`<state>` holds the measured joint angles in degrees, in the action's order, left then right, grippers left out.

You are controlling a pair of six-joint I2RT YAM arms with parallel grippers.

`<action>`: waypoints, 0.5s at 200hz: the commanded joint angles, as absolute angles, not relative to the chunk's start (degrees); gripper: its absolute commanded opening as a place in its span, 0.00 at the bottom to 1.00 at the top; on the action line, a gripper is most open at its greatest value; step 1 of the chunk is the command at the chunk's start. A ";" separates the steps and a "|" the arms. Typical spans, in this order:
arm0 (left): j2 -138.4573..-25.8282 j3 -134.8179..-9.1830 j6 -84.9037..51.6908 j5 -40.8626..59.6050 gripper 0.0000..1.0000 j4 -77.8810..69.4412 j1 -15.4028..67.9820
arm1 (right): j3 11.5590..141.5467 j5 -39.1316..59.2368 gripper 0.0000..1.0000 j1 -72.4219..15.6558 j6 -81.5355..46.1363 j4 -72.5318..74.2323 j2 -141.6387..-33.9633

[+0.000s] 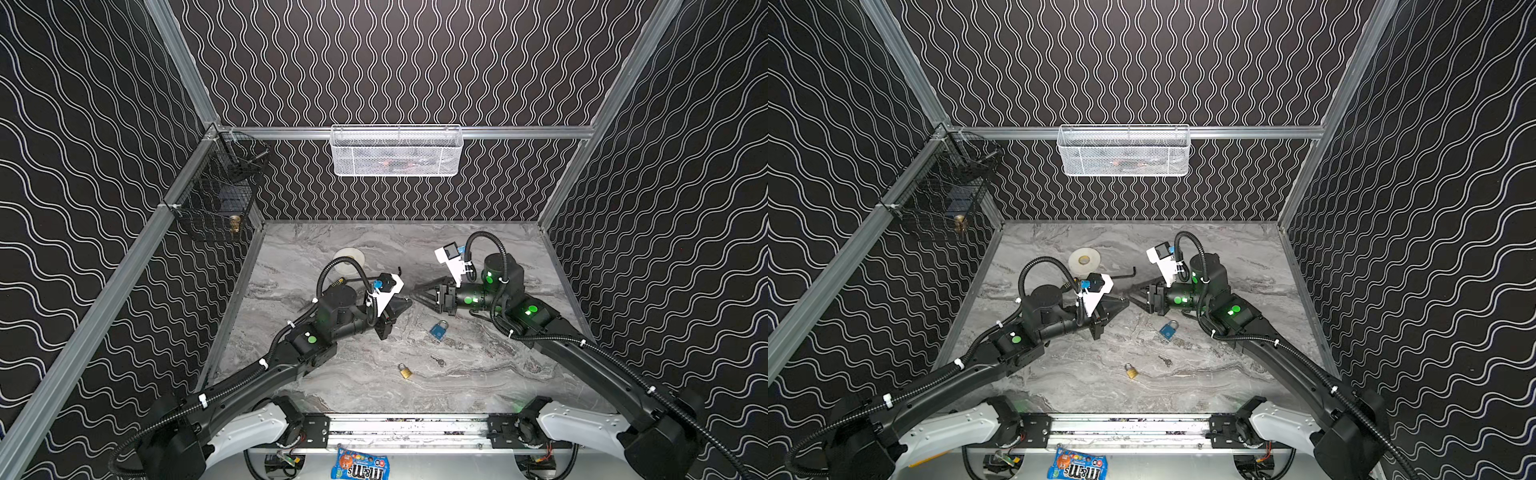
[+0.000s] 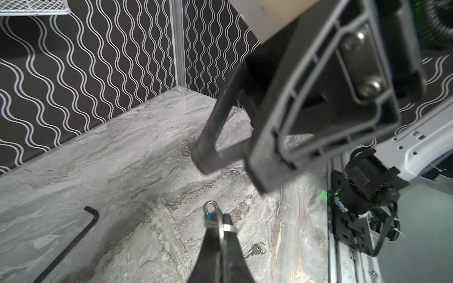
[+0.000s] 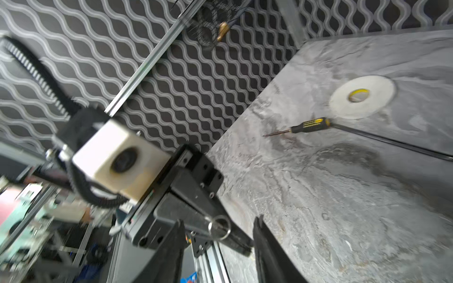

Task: Unlock with the key
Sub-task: 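Hold the key in the left gripper while the right gripper reaches toward it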

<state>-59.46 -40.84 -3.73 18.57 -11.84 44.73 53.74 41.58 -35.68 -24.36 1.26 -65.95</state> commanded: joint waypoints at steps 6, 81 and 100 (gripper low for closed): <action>-59.92 -41.66 -5.36 20.92 0.00 -11.57 44.61 | 52.33 50.05 0.49 -35.51 -21.98 7.64 -66.69; -60.93 -43.39 -5.53 22.71 0.00 -10.34 44.58 | 51.23 49.95 0.43 -35.51 -21.34 9.78 -67.68; -61.18 -43.56 -5.63 23.11 0.00 -10.39 44.64 | 51.51 49.26 0.38 -35.46 -20.41 9.02 -68.02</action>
